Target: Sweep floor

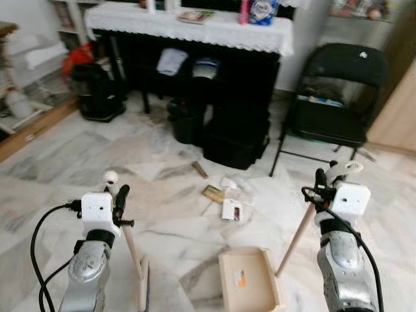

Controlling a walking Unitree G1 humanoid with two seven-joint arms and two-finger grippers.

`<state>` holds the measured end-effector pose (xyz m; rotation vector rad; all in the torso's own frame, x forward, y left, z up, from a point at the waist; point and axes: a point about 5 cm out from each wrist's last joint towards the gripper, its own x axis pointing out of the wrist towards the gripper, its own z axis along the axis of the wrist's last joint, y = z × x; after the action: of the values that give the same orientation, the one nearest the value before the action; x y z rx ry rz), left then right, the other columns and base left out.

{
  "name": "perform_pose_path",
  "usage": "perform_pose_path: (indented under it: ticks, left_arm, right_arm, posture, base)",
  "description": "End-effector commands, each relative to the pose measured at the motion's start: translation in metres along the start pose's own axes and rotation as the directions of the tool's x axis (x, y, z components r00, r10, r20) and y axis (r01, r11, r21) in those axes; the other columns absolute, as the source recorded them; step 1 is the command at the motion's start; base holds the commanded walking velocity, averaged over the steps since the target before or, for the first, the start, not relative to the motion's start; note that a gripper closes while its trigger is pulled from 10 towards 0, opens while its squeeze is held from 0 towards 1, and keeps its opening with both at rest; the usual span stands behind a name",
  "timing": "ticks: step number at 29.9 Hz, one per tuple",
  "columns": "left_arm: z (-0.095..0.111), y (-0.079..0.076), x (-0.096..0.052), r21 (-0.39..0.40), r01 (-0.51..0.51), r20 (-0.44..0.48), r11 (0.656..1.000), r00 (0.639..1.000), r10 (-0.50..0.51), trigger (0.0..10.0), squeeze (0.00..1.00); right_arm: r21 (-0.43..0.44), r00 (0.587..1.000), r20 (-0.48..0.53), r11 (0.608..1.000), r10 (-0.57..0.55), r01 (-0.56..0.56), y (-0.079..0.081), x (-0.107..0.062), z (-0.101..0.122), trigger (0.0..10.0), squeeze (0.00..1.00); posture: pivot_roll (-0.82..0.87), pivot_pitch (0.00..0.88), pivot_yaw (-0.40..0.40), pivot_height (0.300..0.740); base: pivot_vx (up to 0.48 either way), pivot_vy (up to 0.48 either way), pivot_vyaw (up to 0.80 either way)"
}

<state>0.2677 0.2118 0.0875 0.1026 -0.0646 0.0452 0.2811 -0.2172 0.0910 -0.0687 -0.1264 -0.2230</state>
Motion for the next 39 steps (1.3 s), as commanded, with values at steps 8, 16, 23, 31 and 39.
perform_pose_path:
  ticks: [8, 16, 23, 31, 39]
  left_arm:
    - [0.009, -0.006, 0.004, 0.009, 0.029, 0.036, 1.000, 0.999, -0.030, 10.0, 0.00]
    - [0.008, -0.006, 0.003, 0.007, 0.025, 0.034, 1.000, 0.999, -0.026, 10.0, 0.00]
    - [0.007, -0.006, 0.002, 0.023, 0.020, 0.030, 1.000, 0.999, -0.020, 10.0, 0.00]
    - [0.007, -0.004, 0.005, 0.022, 0.009, 0.028, 1.000, 1.000, -0.010, 10.0, 0.00]
    - [0.008, -0.006, 0.008, 0.015, 0.005, 0.032, 1.000, 0.999, -0.006, 10.0, 0.00]
  right_arm:
    - [-0.022, 0.999, 0.046, 1.000, 0.001, 0.000, -0.004, 0.003, 0.010, 10.0, 0.00]
    - [-0.029, 0.998, 0.059, 0.999, 0.016, -0.014, -0.002, 0.006, 0.014, 10.0, 0.00]
    - [-0.026, 0.999, 0.045, 1.000, 0.019, -0.018, -0.001, 0.007, 0.012, 10.0, 0.00]
    - [-0.041, 0.999, 0.038, 0.999, 0.029, -0.027, 0.001, 0.007, 0.011, 10.0, 0.00]
    - [-0.051, 0.999, 0.042, 0.998, 0.031, -0.029, 0.002, 0.013, 0.013, 10.0, 0.00]
  posture:
    - [-0.01, 0.000, -0.013, 0.740]
    - [-0.01, 0.000, -0.022, 0.740]
    - [-0.01, 0.000, -0.021, 0.740]
    - [-0.01, 0.000, -0.018, 0.740]
    - [-0.02, 0.000, -0.015, 0.740]
  base:
    - [0.000, 0.000, -0.78]
    - [0.000, 0.000, 0.00]
    - [0.076, 0.000, 0.00]
    - [0.268, 0.000, -0.52]
    - [0.283, 0.000, 0.00]
